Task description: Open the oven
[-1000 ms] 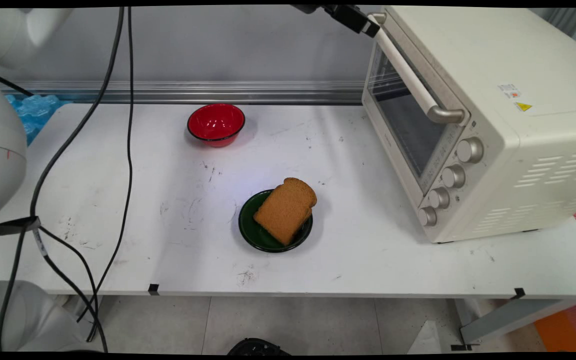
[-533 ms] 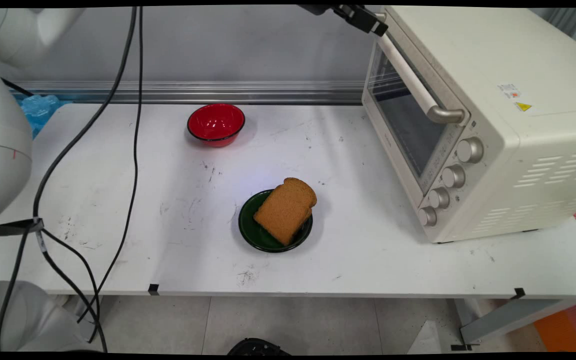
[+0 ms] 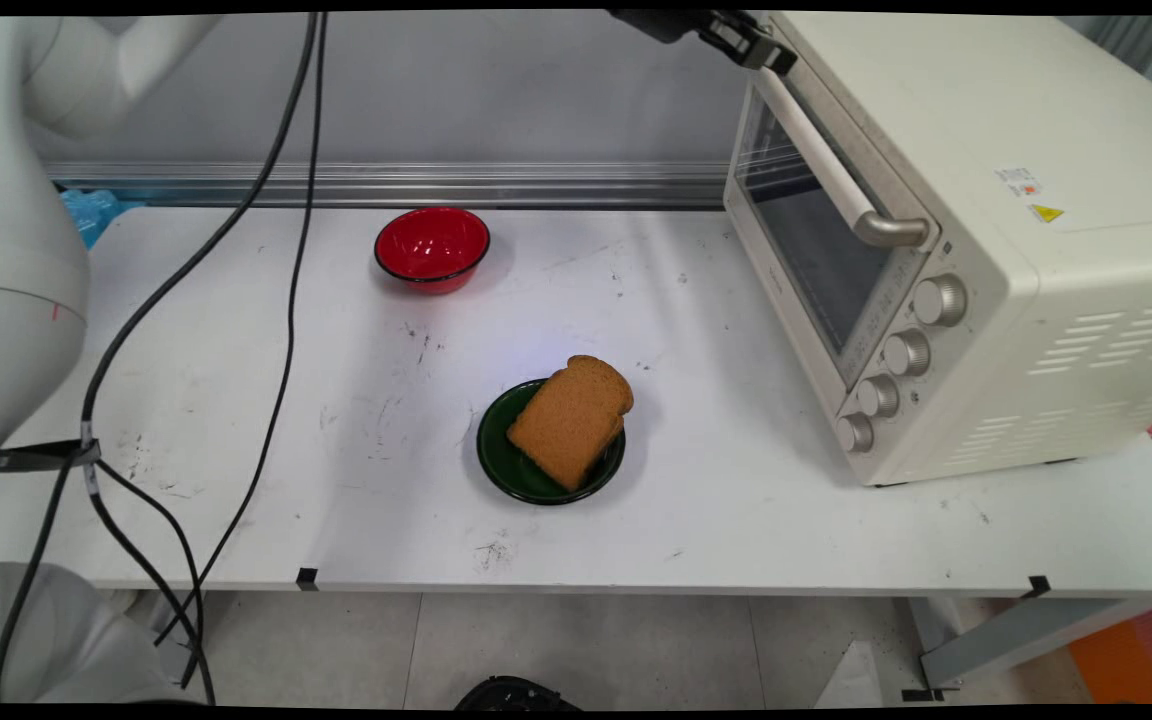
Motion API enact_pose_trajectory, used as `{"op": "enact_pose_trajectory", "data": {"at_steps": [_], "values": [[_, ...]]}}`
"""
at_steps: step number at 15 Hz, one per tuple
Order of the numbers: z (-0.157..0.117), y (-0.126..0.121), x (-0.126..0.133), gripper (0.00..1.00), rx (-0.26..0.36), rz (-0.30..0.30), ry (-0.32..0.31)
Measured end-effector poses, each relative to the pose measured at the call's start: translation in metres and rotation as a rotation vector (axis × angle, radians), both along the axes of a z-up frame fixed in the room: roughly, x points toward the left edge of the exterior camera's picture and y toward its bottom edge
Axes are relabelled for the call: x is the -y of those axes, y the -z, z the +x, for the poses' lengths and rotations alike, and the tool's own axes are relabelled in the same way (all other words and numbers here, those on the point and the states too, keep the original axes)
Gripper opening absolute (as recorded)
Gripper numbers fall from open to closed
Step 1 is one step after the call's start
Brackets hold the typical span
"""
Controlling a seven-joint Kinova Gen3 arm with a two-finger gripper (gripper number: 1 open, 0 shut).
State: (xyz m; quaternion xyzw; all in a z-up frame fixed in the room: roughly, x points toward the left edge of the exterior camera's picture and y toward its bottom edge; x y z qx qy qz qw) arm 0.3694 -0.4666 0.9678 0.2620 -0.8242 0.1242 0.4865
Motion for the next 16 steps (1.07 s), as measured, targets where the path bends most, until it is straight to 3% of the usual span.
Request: {"op": "enact_pose_trajectory", "data": {"at_steps": [16], "values": [[-0.031,0.031,0.027,0.0,0.012,0.001,0.064]]}}
